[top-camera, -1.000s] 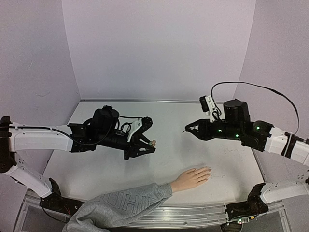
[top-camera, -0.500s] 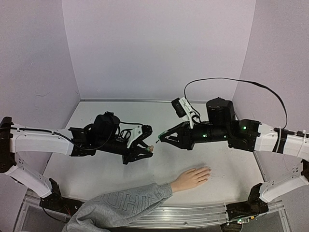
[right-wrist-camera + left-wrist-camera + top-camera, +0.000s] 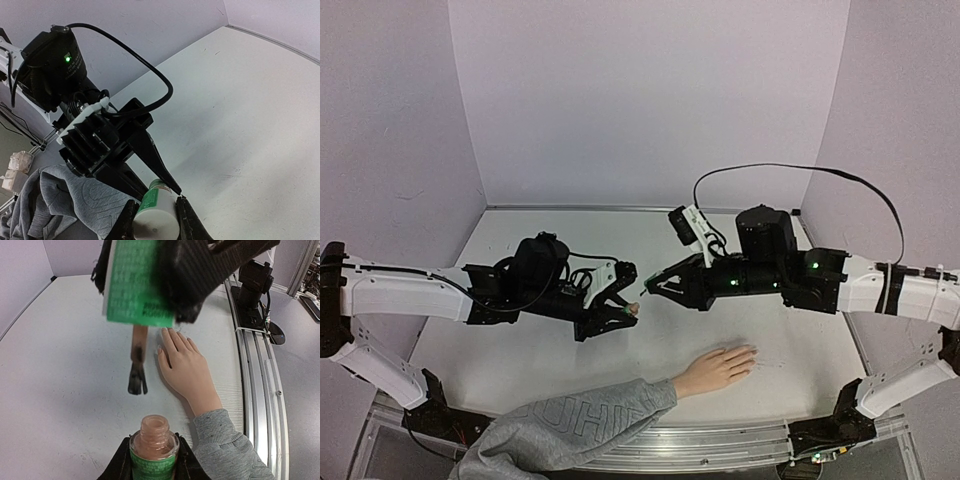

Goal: Paint the nails

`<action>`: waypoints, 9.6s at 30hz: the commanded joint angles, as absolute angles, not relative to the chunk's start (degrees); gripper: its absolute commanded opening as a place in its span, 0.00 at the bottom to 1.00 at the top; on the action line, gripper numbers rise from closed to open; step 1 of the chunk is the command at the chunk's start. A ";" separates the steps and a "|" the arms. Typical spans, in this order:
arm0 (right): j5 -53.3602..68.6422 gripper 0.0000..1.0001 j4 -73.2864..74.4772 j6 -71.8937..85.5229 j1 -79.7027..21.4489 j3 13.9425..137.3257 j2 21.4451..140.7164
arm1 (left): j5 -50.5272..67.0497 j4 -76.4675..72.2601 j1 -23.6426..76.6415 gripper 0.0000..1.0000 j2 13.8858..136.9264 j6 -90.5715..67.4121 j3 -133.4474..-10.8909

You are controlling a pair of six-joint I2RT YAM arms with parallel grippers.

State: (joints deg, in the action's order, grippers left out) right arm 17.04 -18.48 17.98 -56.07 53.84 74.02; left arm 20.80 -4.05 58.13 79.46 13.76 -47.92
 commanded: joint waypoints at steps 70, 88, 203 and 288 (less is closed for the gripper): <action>25.90 0.00 -20.29 17.73 -56.44 56.49 81.17 | 20.05 -6.71 58.36 0.00 77.09 15.26 -49.48; 35.65 0.00 -14.69 5.77 -56.41 61.51 88.46 | 23.16 -8.48 58.41 0.00 76.33 14.15 -54.95; -23.89 0.00 -12.93 45.33 -74.26 80.82 102.06 | -1.41 -40.49 52.77 0.00 68.18 4.20 -39.79; -26.28 0.00 -5.42 43.25 -71.78 85.97 100.49 | -14.84 -30.83 55.77 0.00 77.66 6.53 -49.06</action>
